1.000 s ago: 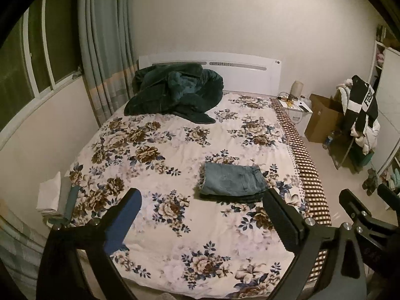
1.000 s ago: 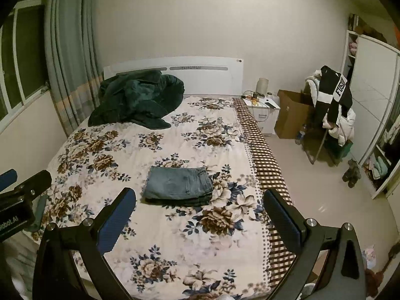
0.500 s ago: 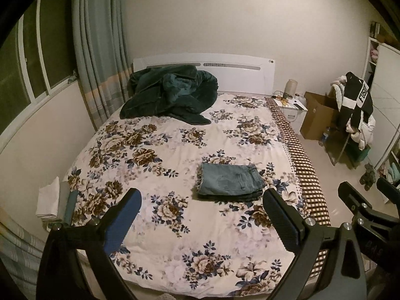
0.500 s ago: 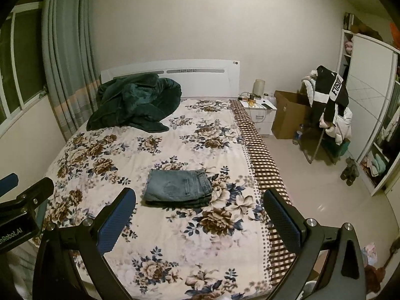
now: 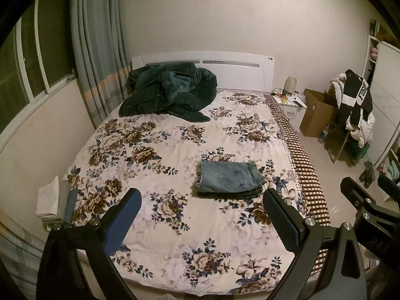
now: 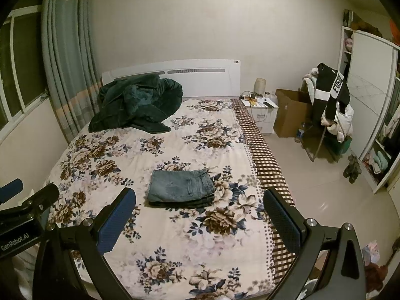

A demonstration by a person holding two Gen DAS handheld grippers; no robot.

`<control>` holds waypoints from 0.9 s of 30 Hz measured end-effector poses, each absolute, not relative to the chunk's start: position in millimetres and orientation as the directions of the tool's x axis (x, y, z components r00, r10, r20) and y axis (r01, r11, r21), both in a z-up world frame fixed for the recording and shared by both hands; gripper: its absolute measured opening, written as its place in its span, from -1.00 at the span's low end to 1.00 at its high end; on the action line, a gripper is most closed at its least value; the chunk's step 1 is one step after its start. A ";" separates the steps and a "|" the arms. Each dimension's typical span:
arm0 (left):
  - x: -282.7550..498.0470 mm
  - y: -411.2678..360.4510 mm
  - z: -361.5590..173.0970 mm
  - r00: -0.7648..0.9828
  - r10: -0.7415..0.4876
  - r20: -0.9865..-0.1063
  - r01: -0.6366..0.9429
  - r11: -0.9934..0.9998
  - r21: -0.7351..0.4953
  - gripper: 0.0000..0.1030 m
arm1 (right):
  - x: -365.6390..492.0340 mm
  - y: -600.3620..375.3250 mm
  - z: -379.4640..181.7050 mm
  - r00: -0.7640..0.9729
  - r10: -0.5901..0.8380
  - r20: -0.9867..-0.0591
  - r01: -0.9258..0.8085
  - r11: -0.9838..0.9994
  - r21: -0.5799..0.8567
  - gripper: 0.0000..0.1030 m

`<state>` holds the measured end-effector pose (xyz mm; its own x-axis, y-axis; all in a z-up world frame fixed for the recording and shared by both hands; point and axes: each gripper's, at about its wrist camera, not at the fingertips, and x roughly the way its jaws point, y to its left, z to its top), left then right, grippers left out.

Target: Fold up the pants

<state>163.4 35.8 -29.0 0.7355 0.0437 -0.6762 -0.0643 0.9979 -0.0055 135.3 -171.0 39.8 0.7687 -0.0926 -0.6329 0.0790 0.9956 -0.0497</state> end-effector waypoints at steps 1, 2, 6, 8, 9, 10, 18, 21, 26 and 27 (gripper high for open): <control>164.1 35.7 -28.9 0.734 0.042 -0.678 -0.061 0.998 -0.004 0.93 | 134.2 -171.8 39.7 0.768 -0.093 -0.634 0.081 0.996 -0.048 1.00; 164.3 35.7 -28.9 0.734 0.043 -0.678 -0.061 0.998 -0.002 0.93 | 133.7 -171.7 39.7 0.767 -0.092 -0.636 0.081 0.996 -0.046 1.00; 163.4 34.7 -28.7 0.733 0.044 -0.679 -0.062 0.998 -0.002 0.93 | 132.5 -172.8 38.8 0.765 -0.093 -0.638 0.083 0.996 -0.045 1.00; 163.8 34.5 -29.0 0.733 0.045 -0.679 -0.061 0.998 0.000 0.93 | 130.8 -175.3 36.8 0.763 -0.092 -0.640 0.087 0.995 -0.040 1.00; 163.3 34.4 -28.9 0.733 0.046 -0.679 -0.062 0.998 0.001 0.93 | 129.7 -175.5 36.8 0.763 -0.092 -0.639 0.088 0.995 -0.038 1.00; 164.0 34.4 -28.8 0.733 0.042 -0.679 -0.060 0.998 -0.003 0.93 | 130.1 -176.5 36.0 0.763 -0.094 -0.639 0.089 0.995 -0.039 1.00; 162.8 33.4 -30.4 0.733 0.042 -0.679 -0.057 0.998 0.000 0.93 | 127.3 -179.9 34.7 0.760 -0.089 -0.644 0.087 0.996 -0.034 1.00; 162.0 33.2 -30.1 0.732 0.042 -0.680 -0.058 0.998 -0.001 0.93 | 127.9 -180.5 34.4 0.759 -0.088 -0.645 0.088 0.996 -0.032 1.00; 163.0 32.4 -30.2 0.731 0.043 -0.681 -0.058 0.998 0.001 0.93 | 128.6 -181.2 35.0 0.758 -0.086 -0.646 0.086 0.996 -0.030 1.00; 162.0 32.2 -30.2 0.730 0.044 -0.682 -0.058 0.998 0.002 0.93 | 127.9 -181.0 33.3 0.757 -0.085 -0.648 0.087 0.996 -0.029 1.00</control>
